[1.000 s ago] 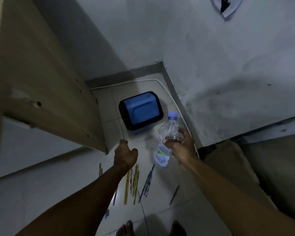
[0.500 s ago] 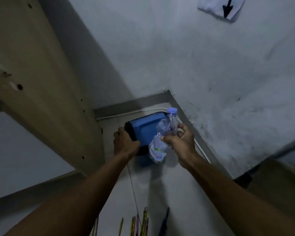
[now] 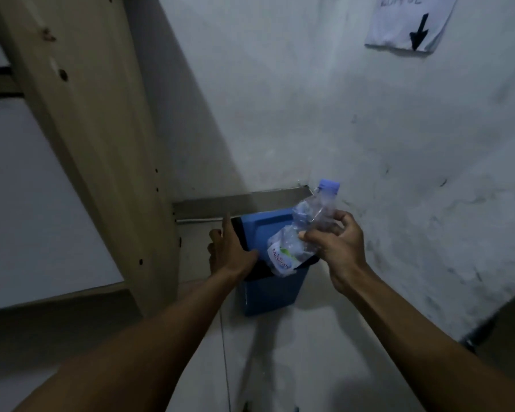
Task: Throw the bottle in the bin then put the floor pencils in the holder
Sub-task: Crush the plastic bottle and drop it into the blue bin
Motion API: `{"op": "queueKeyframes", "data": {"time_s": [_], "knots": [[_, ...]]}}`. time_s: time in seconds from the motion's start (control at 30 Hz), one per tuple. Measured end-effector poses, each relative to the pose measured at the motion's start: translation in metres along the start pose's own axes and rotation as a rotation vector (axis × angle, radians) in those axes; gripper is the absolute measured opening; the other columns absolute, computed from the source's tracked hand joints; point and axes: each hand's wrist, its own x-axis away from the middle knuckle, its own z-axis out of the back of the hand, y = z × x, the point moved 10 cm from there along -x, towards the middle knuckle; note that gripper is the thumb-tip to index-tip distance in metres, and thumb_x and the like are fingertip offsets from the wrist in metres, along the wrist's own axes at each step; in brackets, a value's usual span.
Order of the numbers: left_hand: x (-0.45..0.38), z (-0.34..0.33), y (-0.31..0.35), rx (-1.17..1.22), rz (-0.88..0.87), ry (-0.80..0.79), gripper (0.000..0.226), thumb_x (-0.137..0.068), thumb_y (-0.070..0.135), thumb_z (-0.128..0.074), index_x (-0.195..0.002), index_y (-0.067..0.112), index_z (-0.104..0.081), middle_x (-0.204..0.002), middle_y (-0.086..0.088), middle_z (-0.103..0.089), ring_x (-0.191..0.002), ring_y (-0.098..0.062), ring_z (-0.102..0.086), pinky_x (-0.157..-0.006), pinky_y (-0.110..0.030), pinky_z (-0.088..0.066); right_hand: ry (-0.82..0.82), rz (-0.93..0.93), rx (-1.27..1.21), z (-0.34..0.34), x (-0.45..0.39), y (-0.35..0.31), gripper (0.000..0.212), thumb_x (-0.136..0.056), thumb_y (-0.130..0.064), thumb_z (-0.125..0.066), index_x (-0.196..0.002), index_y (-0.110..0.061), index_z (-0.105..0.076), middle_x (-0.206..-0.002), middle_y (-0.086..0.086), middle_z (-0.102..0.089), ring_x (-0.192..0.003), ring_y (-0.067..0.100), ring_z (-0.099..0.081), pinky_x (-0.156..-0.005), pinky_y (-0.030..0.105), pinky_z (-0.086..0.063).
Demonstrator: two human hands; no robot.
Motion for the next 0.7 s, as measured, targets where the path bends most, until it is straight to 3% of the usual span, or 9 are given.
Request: {"op": "queueKeyframes", "data": {"time_s": [0.07, 0.17, 0.27, 0.4, 0.6, 0.7], "knots": [[-0.007, 0.002, 0.009, -0.074, -0.052, -0.011, 0.108, -0.072, 0.023, -0.076, -0.154, 0.029, -0.006, -0.153, -0.017, -0.021, -0.134, -0.041, -0.033, -0.105, -0.051, -0.039, 0.049, 0.011, -0.032, 0.006, 0.000, -0.004, 0.049, -0.065, 0.010, -0.079, -0.100, -0.012, -0.053, -0.088, 0.007, -0.068, -0.084, 0.029, -0.068, -0.085, 0.058, -0.056], [-0.018, 0.003, 0.022, -0.194, -0.135, -0.033, 0.098, -0.073, 0.025, -0.072, -0.152, 0.028, -0.017, -0.152, -0.017, -0.024, -0.134, -0.041, -0.033, -0.105, -0.050, -0.040, 0.113, 0.007, -0.051, 0.014, -0.004, -0.004, 0.053, -0.063, 0.001, -0.084, -0.104, -0.012, -0.053, -0.098, 0.010, -0.069, -0.091, 0.033, -0.071, -0.083, 0.056, -0.058], [-0.020, -0.003, 0.027, -0.265, -0.191, -0.049, 0.079, -0.078, 0.018, -0.067, -0.147, 0.022, -0.027, -0.144, -0.016, -0.036, -0.123, -0.038, -0.046, -0.093, -0.043, -0.046, 0.195, 0.002, -0.027, 0.018, -0.002, 0.001, 0.059, -0.052, -0.013, -0.090, -0.100, -0.011, -0.056, -0.102, 0.013, -0.069, -0.092, 0.034, -0.071, -0.080, 0.056, -0.059], [-0.020, -0.002, 0.027, -0.335, -0.211, 0.048, 0.076, -0.079, 0.012, -0.064, -0.142, 0.022, -0.023, -0.136, -0.018, -0.041, -0.112, -0.039, -0.050, -0.082, -0.043, -0.048, 0.254, -0.042, -0.051, 0.011, 0.000, 0.016, 0.067, -0.039, -0.029, -0.094, -0.096, -0.006, -0.068, -0.093, 0.012, -0.075, -0.084, 0.031, -0.074, -0.075, 0.053, -0.061], [-0.024, -0.003, 0.025, -0.362, -0.225, 0.100, 0.080, -0.079, 0.012, -0.066, -0.144, 0.023, -0.021, -0.136, -0.016, -0.039, -0.115, -0.037, -0.047, -0.083, -0.043, -0.048, 0.297, -0.067, 0.054, -0.003, 0.001, 0.039, 0.039, -0.058, -0.031, -0.092, -0.087, -0.022, -0.069, -0.084, -0.006, -0.073, -0.082, 0.015, -0.072, -0.083, 0.033, -0.058], [-0.023, -0.002, 0.023, -0.346, -0.228, 0.131, 0.078, -0.079, 0.013, -0.067, -0.143, 0.020, -0.023, -0.137, -0.015, -0.040, -0.115, -0.036, -0.048, -0.082, -0.043, -0.052, 0.252, -0.141, 0.159, -0.011, -0.002, 0.060, 0.035, -0.067, -0.035, -0.086, -0.089, -0.013, -0.069, -0.087, 0.000, -0.072, -0.084, 0.017, -0.067, -0.080, 0.029, -0.053]]}}
